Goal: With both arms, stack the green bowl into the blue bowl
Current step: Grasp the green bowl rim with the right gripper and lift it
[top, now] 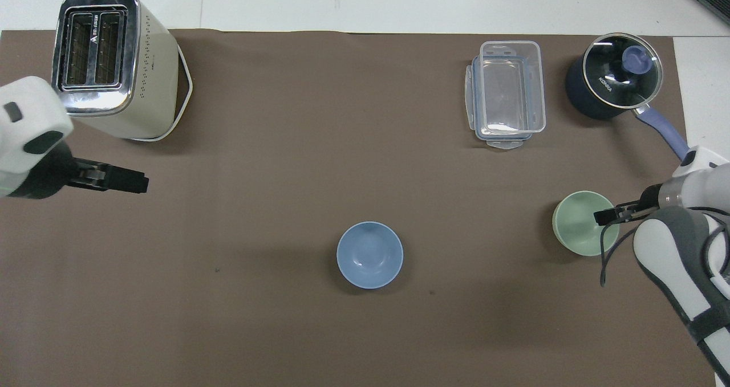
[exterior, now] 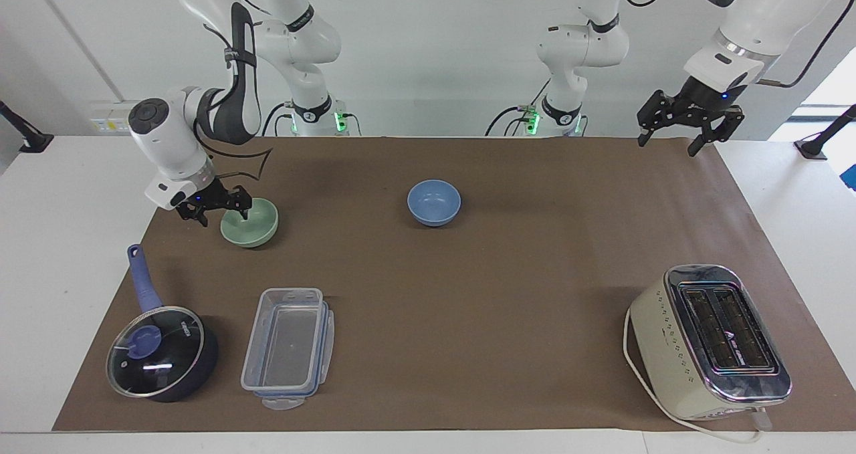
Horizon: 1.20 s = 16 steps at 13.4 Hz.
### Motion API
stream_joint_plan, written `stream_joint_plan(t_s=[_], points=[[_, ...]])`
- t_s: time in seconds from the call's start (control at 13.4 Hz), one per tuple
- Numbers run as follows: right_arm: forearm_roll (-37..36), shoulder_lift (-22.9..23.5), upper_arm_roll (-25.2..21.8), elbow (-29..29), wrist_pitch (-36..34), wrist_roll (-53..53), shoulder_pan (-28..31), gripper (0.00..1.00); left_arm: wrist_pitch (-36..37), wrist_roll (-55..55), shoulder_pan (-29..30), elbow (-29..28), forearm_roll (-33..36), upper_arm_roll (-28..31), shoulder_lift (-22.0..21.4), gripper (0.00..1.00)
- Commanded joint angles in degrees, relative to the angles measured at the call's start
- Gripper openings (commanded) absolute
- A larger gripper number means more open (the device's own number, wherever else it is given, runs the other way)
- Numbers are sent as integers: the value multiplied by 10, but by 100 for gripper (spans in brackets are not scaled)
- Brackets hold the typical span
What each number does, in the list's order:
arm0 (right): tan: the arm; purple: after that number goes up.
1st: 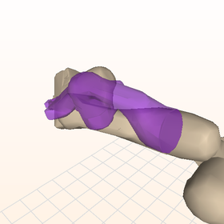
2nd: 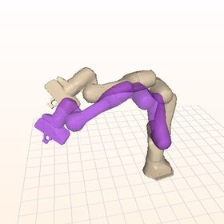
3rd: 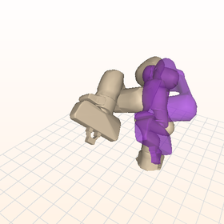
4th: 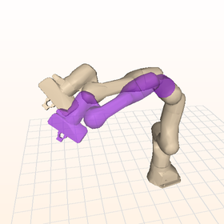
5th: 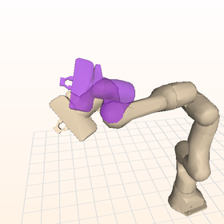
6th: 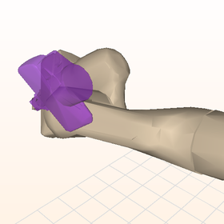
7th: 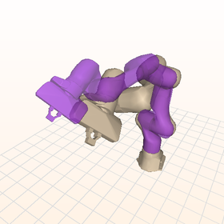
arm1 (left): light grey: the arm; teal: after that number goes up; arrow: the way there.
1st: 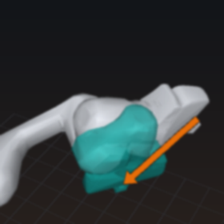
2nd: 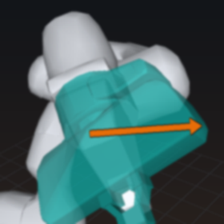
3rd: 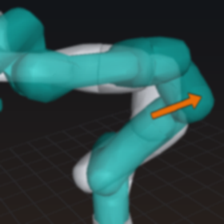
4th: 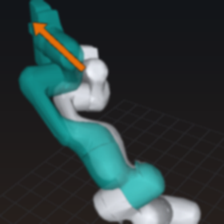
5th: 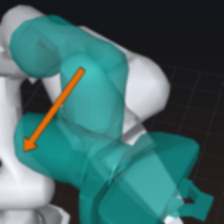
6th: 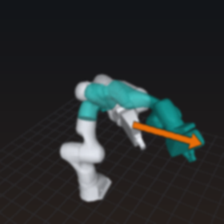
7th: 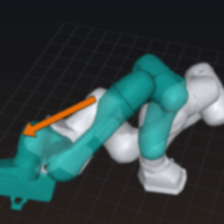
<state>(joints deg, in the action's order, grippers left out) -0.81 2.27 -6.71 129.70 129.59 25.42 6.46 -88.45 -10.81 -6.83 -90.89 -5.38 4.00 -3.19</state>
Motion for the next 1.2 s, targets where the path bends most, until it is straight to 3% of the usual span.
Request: stream_joint_plan(t_s=[0.0,0.15,0.22,0.52,0.6,0.9,1.12], points=[[10,1,3,25,41,42,22,100,43,-7,15,77,22,-8,52,100],[11,5,3,29,51,44,24,100,45,-14,15,77,25,-8,50,100],[12,5,3,29,52,44,23,92,44,-16,13,74,27,-8,45,100],[12,7,3,28,51,41,23,26,53,-15,11,49,26,-9,30,100],[13,8,3,28,51,40,23,0,53,-15,11,41,26,-8,24,100],[25,14,4,0,26,45,25,0,53,-15,11,30,26,-8,16,100],[88,-15,3,-66,-95,68,23,0,53,-12,12,31,26,-8,16,100]])
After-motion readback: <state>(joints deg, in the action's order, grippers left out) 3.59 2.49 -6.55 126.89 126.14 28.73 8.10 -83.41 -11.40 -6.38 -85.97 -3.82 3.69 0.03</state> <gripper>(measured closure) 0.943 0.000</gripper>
